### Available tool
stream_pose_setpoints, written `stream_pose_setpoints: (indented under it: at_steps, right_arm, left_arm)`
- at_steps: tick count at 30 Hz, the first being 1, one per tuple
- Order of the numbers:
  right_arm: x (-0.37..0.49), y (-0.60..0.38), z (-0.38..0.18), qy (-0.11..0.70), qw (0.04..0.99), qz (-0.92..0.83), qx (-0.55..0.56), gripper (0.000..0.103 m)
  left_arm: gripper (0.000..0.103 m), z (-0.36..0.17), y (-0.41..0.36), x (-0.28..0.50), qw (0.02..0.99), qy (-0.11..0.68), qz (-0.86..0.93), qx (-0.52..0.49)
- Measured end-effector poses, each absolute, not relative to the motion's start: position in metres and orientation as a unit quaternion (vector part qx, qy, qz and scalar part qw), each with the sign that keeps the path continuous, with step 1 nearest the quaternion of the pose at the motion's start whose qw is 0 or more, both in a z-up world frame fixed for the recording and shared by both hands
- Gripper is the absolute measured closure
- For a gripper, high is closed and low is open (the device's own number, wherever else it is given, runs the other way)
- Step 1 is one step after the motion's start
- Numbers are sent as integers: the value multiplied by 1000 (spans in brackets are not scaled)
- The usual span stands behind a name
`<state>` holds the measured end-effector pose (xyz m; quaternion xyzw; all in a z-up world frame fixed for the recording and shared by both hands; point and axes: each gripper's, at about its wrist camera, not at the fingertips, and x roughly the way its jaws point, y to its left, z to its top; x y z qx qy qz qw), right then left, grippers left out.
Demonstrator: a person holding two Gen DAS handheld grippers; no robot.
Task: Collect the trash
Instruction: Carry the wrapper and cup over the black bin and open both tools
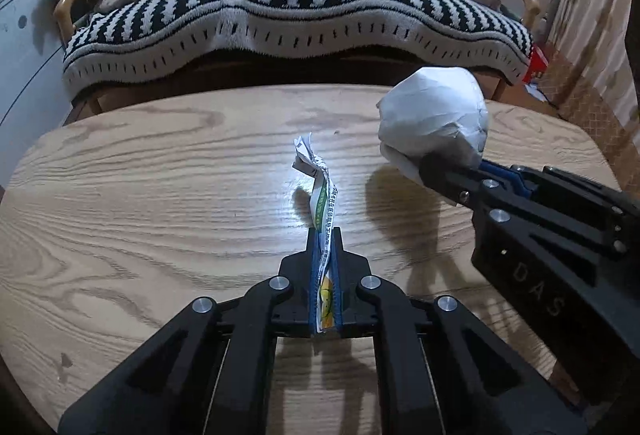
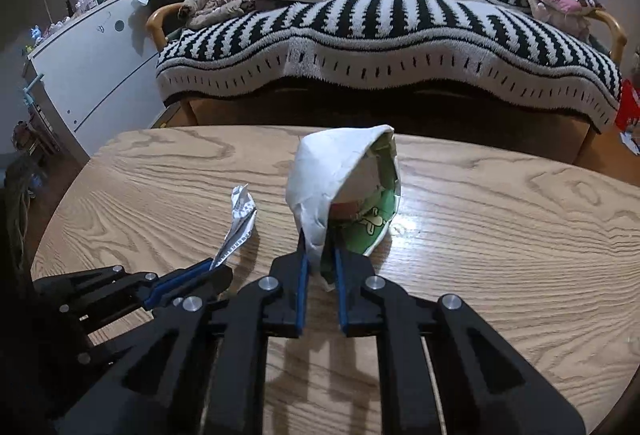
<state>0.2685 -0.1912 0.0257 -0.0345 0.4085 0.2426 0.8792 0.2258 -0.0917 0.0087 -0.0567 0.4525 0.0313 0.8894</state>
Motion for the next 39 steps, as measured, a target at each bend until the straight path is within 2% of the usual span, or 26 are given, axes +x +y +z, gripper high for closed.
stream_pose_setpoints:
  at_steps: [12, 18, 23, 27, 33, 39]
  right_arm:
    - [229, -219, 56, 401, 887, 227, -10, 91]
    - [130, -312, 94, 351, 913, 196, 70, 91]
    - [14, -432, 96, 341, 927, 111, 106, 91]
    - [-78, -528, 74, 369, 918, 39, 141, 91]
    - [-184, -620, 5, 431, 879, -41, 199, 91]
    - [-235, -658, -44, 450, 849, -52, 273, 91]
  left_arm:
    - [98, 40, -108, 196, 899, 432, 12, -73]
    - [98, 71, -159, 133, 903, 414, -68, -90]
    - [98, 79, -259, 47, 881, 436, -179, -46]
    - [98, 70, -349, -18, 850, 457, -263, -1]
    - [98, 9, -465, -96, 766, 533, -355, 61]
    - [98, -20, -499, -124, 737, 560, -366, 94]
